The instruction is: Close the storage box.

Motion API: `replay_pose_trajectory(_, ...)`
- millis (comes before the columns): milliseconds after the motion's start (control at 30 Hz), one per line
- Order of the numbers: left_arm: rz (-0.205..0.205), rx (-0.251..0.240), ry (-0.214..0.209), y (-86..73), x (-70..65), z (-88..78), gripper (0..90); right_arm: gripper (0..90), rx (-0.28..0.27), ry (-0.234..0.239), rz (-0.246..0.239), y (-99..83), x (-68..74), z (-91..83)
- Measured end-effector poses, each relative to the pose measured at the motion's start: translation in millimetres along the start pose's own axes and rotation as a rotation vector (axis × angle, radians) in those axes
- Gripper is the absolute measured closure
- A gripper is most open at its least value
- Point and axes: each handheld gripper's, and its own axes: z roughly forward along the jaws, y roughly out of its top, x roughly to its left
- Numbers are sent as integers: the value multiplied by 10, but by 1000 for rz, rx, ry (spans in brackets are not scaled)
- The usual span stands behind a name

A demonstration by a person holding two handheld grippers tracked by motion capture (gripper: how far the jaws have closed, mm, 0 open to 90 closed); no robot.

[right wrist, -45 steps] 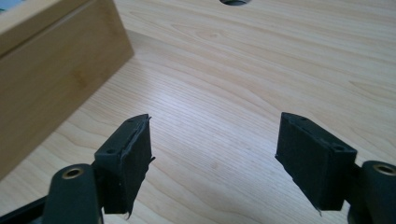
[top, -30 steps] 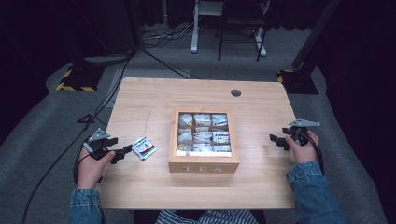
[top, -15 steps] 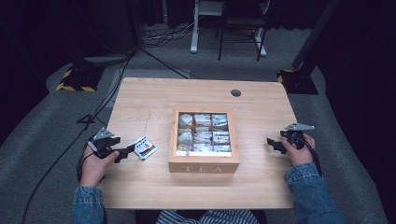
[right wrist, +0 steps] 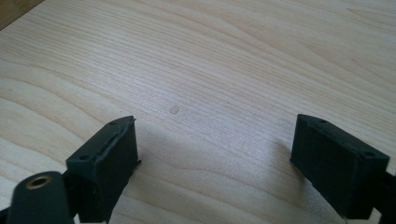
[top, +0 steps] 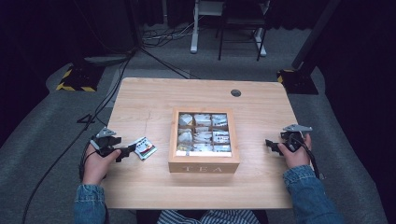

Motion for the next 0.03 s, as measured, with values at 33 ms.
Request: replay_pose_trajectory(33, 0, 0, 0, 0, 0, 0, 205, 145, 0, 0, 0, 0, 0, 0)
